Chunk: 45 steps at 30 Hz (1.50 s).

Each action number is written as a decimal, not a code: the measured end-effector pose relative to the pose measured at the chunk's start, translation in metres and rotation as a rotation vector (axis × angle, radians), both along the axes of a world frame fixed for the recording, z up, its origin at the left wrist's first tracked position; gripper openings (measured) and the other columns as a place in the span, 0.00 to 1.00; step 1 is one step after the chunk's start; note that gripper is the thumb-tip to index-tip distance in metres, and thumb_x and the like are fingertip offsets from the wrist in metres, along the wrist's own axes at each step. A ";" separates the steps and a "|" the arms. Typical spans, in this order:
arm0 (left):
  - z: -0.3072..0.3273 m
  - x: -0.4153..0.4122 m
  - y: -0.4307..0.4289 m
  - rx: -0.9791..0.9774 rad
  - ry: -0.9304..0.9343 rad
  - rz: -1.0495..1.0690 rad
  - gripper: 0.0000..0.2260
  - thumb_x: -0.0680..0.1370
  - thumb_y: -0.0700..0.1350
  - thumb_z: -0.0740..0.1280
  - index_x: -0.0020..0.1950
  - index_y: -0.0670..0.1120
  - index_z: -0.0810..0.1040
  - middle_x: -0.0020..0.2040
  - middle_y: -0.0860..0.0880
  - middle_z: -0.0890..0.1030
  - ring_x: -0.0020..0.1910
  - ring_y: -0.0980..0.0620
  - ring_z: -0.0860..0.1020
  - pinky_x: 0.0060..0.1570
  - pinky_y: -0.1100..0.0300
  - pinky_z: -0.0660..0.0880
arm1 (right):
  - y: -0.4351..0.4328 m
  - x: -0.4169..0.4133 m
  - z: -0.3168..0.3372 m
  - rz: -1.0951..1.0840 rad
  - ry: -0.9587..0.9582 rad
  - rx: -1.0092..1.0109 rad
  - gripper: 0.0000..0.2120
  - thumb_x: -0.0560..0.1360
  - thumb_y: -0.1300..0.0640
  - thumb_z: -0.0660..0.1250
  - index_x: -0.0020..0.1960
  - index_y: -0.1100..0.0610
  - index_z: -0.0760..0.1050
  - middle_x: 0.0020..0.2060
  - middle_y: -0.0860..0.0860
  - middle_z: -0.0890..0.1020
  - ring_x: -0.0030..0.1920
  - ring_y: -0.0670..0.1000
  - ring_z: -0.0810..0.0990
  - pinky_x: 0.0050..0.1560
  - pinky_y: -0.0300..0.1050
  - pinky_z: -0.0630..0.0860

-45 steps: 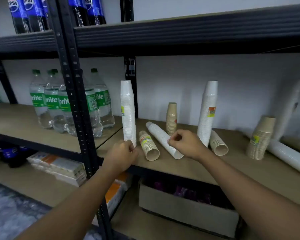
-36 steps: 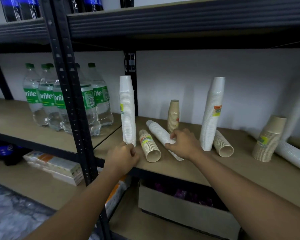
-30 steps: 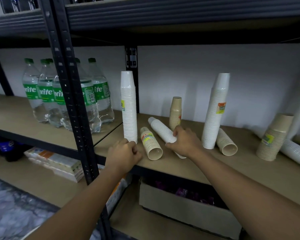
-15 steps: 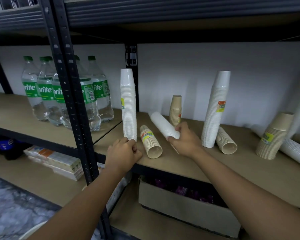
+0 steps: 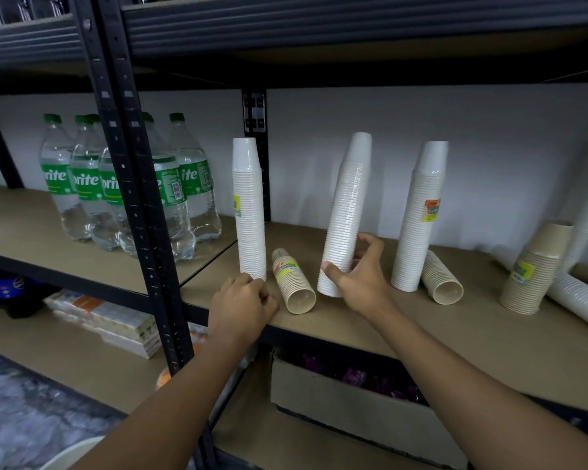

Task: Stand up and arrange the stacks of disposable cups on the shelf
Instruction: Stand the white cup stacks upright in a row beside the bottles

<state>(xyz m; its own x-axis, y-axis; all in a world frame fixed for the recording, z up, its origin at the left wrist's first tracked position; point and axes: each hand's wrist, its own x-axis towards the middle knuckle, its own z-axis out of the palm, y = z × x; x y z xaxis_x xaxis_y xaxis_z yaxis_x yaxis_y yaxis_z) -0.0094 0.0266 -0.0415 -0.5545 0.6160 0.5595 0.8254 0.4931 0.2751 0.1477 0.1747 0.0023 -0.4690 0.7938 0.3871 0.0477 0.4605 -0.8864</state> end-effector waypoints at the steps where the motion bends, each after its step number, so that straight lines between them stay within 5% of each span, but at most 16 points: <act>1: 0.000 0.000 0.000 0.003 0.006 0.002 0.08 0.73 0.53 0.68 0.41 0.49 0.81 0.42 0.51 0.78 0.44 0.47 0.74 0.40 0.55 0.72 | 0.000 0.000 -0.001 0.000 0.013 -0.003 0.38 0.72 0.55 0.76 0.71 0.49 0.55 0.62 0.52 0.73 0.60 0.48 0.75 0.58 0.44 0.74; 9: -0.001 0.001 0.000 -0.005 0.009 0.012 0.08 0.73 0.52 0.67 0.42 0.49 0.81 0.43 0.50 0.78 0.45 0.47 0.74 0.41 0.53 0.73 | 0.000 0.005 -0.023 0.022 -0.038 0.036 0.37 0.71 0.55 0.76 0.73 0.51 0.59 0.67 0.48 0.69 0.62 0.46 0.74 0.62 0.43 0.73; 15: -0.001 0.004 -0.002 0.006 -0.005 0.007 0.08 0.74 0.52 0.67 0.42 0.48 0.80 0.43 0.50 0.78 0.46 0.47 0.73 0.42 0.54 0.71 | -0.001 -0.001 -0.021 -0.034 -0.096 0.129 0.35 0.70 0.56 0.77 0.71 0.54 0.63 0.60 0.45 0.65 0.61 0.48 0.72 0.63 0.45 0.71; 22: 0.000 0.006 -0.003 -0.004 -0.013 -0.002 0.09 0.75 0.52 0.66 0.45 0.48 0.81 0.45 0.49 0.79 0.46 0.47 0.73 0.43 0.54 0.71 | 0.000 -0.004 -0.021 -0.140 -0.102 0.113 0.38 0.67 0.52 0.78 0.70 0.55 0.62 0.62 0.49 0.75 0.59 0.51 0.76 0.57 0.49 0.74; 37: 0.001 -0.002 -0.008 -0.016 -0.031 -0.017 0.10 0.74 0.55 0.67 0.43 0.49 0.81 0.44 0.51 0.78 0.46 0.49 0.73 0.43 0.54 0.72 | 0.005 -0.026 -0.020 -0.048 -0.232 0.036 0.35 0.70 0.53 0.75 0.69 0.51 0.59 0.57 0.49 0.78 0.57 0.54 0.79 0.58 0.55 0.76; 45: -0.004 -0.005 -0.005 0.021 -0.052 0.029 0.11 0.71 0.57 0.66 0.41 0.51 0.80 0.43 0.52 0.78 0.46 0.48 0.73 0.45 0.52 0.73 | 0.012 -0.040 -0.025 -0.101 -0.177 0.033 0.34 0.66 0.51 0.77 0.66 0.54 0.64 0.57 0.50 0.78 0.56 0.51 0.79 0.52 0.44 0.73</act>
